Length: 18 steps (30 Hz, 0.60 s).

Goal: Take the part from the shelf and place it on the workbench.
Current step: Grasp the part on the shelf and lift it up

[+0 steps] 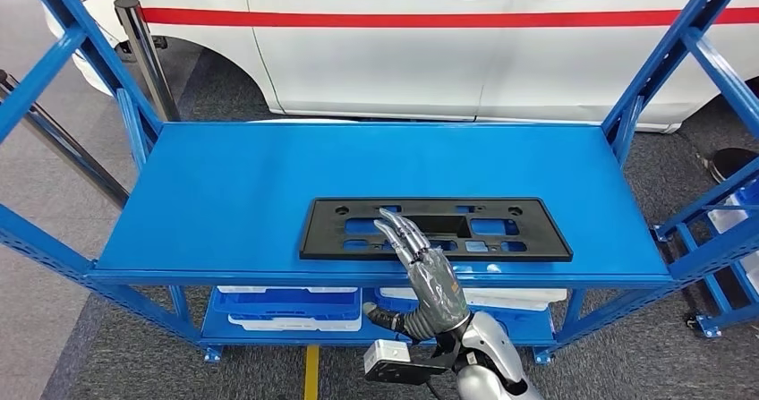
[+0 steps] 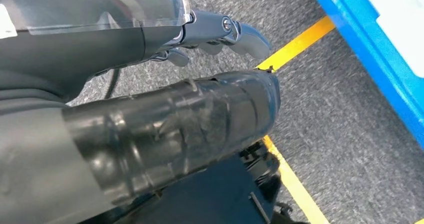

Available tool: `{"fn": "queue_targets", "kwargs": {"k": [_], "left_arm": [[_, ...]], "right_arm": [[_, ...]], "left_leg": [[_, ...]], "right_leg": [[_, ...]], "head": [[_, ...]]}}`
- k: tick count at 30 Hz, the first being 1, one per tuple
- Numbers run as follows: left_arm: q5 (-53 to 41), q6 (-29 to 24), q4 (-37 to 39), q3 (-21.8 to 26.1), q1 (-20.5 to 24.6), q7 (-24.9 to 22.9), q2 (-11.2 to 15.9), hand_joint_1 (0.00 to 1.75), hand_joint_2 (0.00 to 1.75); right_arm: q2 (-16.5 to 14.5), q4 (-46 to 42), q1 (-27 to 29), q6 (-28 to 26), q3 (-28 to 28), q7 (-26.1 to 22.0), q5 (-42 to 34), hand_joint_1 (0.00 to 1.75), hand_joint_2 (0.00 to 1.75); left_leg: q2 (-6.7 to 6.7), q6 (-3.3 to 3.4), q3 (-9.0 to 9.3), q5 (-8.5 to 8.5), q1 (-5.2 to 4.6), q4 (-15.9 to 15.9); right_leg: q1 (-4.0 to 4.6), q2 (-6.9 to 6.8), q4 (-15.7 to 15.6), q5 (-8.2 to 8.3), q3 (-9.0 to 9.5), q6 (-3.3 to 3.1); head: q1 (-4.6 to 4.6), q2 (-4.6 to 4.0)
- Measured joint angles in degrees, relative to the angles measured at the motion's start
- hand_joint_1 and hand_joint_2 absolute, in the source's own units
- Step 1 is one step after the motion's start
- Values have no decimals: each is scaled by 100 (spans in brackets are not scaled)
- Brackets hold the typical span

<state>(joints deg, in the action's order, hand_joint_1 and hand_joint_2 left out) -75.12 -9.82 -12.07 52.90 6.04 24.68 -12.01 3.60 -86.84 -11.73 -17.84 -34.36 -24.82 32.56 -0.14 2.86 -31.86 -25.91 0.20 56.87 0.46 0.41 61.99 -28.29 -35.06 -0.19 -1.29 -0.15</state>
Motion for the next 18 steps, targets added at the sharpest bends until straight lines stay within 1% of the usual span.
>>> {"fn": "queue_targets", "kwargs": {"k": [1,2,3,4,5,6,7,8,9,10,11,13,14,15,16,17,18], "left_arm": [[1,-4,0,-1,9,0,-1,0,0],[1,-12,0,-1,15,-1,-1,0,0],[1,-25,0,-1,16,-3,-1,0,0],[0,-45,0,-1,13,-8,-2,0,0],[-1,-66,0,-1,10,-13,-3,0,0],[-1,-84,0,-1,7,-18,-5,0,0],[-2,-99,0,-1,7,-22,-7,0,0],[-2,-108,0,-1,9,-25,-8,0,0],[-3,-117,0,-1,11,-27,-9,0,0],[-3,-126,0,-1,12,-29,-8,0,0],[-3,-134,0,-1,12,-31,-7,0,0],[-3,-146,0,-1,8,-33,-5,0,0],[-3,-150,0,-1,4,-34,-5,0,0],[-3,-152,0,-2,2,-35,-5,0,0],[-3,-154,0,-2,-2,-35,-5,0,0],[-2,-154,0,-3,-5,-35,-5,0,0],[-2,-155,0,-3,-8,-35,-5,0,0]], "right_arm": [[13,-1,1,-1,1,8,23,0,175],[27,-1,5,-2,1,20,50,0,175],[47,0,14,-3,1,42,82,0,175],[72,1,22,-4,1,67,118,0,175],[98,1,26,-5,2,94,157,0,175],[127,0,26,-4,3,123,197,0,175],[155,-2,23,0,7,149,229,0,175],[186,-5,15,19,11,177,261,0,175],[216,-12,7,50,16,207,288,0,175],[260,-19,-2,111,20,248,318,0,175],[319,-25,-13,200,23,299,352,0,175],[474,-28,-42,407,28,409,418,0,175],[556,-28,-68,500,32,453,441,0,175],[644,-29,-100,590,39,486,456,0,175],[734,-30,-132,677,52,513,463,0,175],[833,-30,-158,765,72,536,466,0,175],[942,-30,-180,848,97,560,467,0,175]], "left_leg": [[6,8,8,8,0,-17],[8,17,7,8,1,-21],[8,16,5,5,3,-20],[8,13,6,1,7,-17],[6,2,7,-7,15,-10],[3,-17,10,-20,29,5],[-3,-44,12,-40,43,30],[-10,-84,4,-68,47,68],[-17,-123,-7,-94,45,105],[-22,-157,-16,-114,37,129],[-26,-188,-23,-123,33,137],[-26,-236,-23,-141,49,143],[-23,-259,-48,-199,59,209],[-20,-276,-122,-319,65,384],[-16,-286,-252,-492,68,675],[-15,-289,-430,-687,68,1063],[-15,-289,-617,-847,68,1457]], "right_leg": [[-24,-4,298,-175,-134,34],[-49,-7,672,-364,-313,67],[-79,-7,1016,-497,-480,99],[-110,-9,1210,-530,-580,129],[-140,-11,1203,-456,-582,157],[-170,-15,964,-284,-467,184],[-200,-20,588,-80,-280,211],[-205,-16,220,62,-97,225],[-211,-8,-59,151,34,220],[-204,3,-197,170,94,203],[-185,15,-227,147,99,168],[-181,17,-240,159,99,91],[-180,13,-248,165,103,48],[-184,7,-258,171,107,12],[-182,-1,-262,173,109,-17],[-170,-9,-261,170,108,-34],[-155,-19,-260,167,108,-44]], "head": [[-1,0],[-1,0],[-1,0],[0,0],[0,0],[0,0],[-1,0],[-2,0],[0,0],[1,0],[3,0],[3,0],[3,0],[3,0],[4,0],[5,0],[5,0]]}}
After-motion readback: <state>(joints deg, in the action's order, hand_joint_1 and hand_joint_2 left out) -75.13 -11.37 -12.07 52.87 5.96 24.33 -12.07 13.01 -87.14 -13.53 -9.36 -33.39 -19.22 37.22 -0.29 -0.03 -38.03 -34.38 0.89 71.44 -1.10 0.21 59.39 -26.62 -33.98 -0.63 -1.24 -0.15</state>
